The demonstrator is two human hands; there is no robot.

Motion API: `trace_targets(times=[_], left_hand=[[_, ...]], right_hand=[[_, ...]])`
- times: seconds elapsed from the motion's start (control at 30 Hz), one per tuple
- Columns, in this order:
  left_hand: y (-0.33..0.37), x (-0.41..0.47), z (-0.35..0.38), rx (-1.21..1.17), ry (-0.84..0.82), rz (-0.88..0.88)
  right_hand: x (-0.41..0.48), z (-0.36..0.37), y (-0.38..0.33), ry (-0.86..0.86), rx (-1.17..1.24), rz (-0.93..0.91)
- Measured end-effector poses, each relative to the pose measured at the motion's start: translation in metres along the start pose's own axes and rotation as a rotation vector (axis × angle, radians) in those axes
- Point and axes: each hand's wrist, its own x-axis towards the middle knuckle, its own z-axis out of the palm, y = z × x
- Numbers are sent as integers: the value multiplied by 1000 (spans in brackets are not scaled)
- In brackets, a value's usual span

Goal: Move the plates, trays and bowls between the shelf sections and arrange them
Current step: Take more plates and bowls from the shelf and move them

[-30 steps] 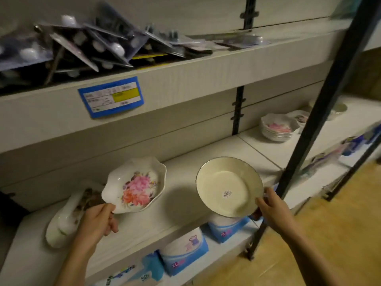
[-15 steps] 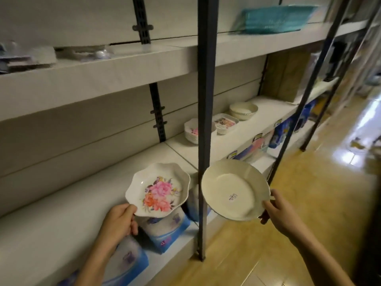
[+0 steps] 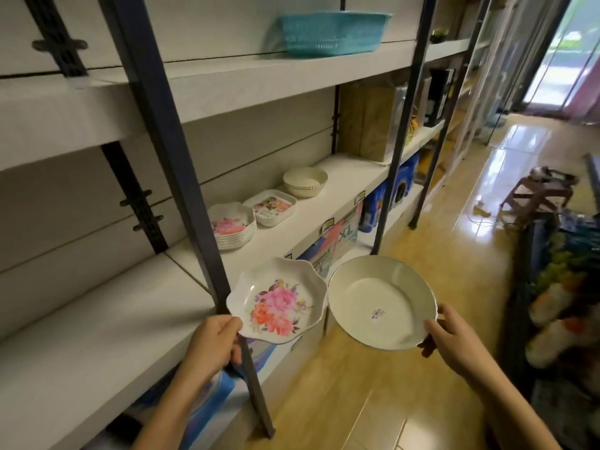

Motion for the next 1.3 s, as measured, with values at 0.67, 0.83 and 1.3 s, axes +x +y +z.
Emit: trace_targets(times=[0.67,0.83,1.3], left_hand=[[73,163,41,38,359,-53],[72,175,29,68,476,-127],[85,255,1,51,672,-331]], right_hand=[[251,5,-73,-219,-34,-134],[293,26,-91,-342,-42,-159],[416,42,-135,-552,-150,-374]])
